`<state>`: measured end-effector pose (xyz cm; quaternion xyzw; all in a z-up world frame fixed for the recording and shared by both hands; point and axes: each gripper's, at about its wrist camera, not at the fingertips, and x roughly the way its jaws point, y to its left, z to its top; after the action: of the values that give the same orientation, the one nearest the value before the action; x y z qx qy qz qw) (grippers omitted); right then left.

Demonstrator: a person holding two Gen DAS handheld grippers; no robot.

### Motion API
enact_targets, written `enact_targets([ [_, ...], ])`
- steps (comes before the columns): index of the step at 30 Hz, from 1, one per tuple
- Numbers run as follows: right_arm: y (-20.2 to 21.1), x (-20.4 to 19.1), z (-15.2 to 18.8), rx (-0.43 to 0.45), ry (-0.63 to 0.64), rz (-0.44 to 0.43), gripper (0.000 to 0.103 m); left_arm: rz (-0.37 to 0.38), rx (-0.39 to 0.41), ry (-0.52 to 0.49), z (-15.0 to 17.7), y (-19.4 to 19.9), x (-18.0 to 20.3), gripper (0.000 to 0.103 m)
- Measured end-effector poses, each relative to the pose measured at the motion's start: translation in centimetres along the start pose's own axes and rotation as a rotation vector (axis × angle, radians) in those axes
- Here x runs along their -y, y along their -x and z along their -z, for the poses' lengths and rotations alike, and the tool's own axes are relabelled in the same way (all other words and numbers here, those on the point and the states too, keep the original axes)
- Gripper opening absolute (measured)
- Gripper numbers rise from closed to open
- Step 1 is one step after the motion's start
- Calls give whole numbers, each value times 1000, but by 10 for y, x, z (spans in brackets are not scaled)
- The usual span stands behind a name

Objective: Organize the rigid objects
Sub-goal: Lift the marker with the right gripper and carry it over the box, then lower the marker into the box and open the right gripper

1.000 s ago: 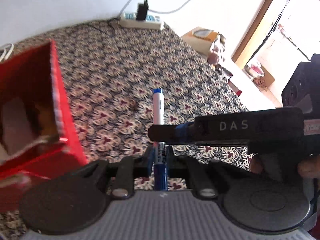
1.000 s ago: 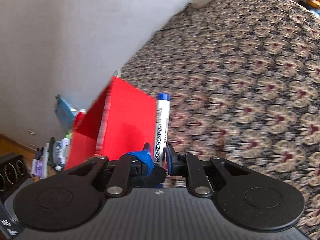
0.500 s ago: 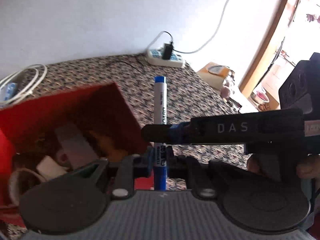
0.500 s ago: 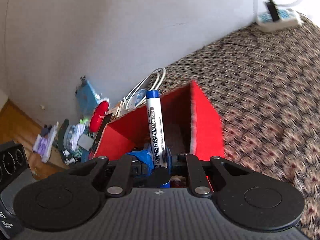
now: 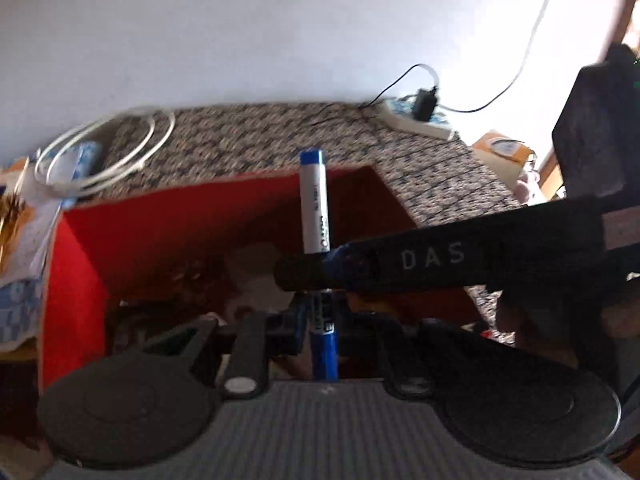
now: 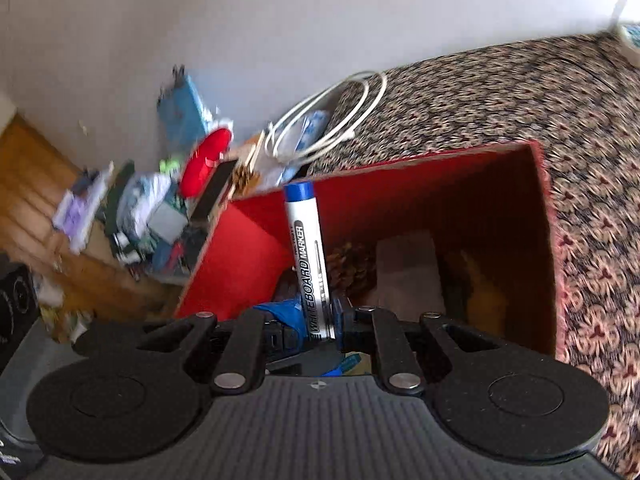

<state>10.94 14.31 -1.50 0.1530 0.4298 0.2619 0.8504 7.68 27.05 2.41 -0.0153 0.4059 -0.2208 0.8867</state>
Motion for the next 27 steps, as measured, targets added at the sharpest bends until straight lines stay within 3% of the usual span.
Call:
enact_targets([
  [8,-39,-9,0,-121,94,100,0,-7,-73,76,10,-23,-33,6],
  [13,-51,-7,4,-151,106,129,0,-19,-117,83,17,-34,-40,6],
  [27,-42,2,3,-66,-7,116,0,-52,-137,100,21,-44,-48,7],
])
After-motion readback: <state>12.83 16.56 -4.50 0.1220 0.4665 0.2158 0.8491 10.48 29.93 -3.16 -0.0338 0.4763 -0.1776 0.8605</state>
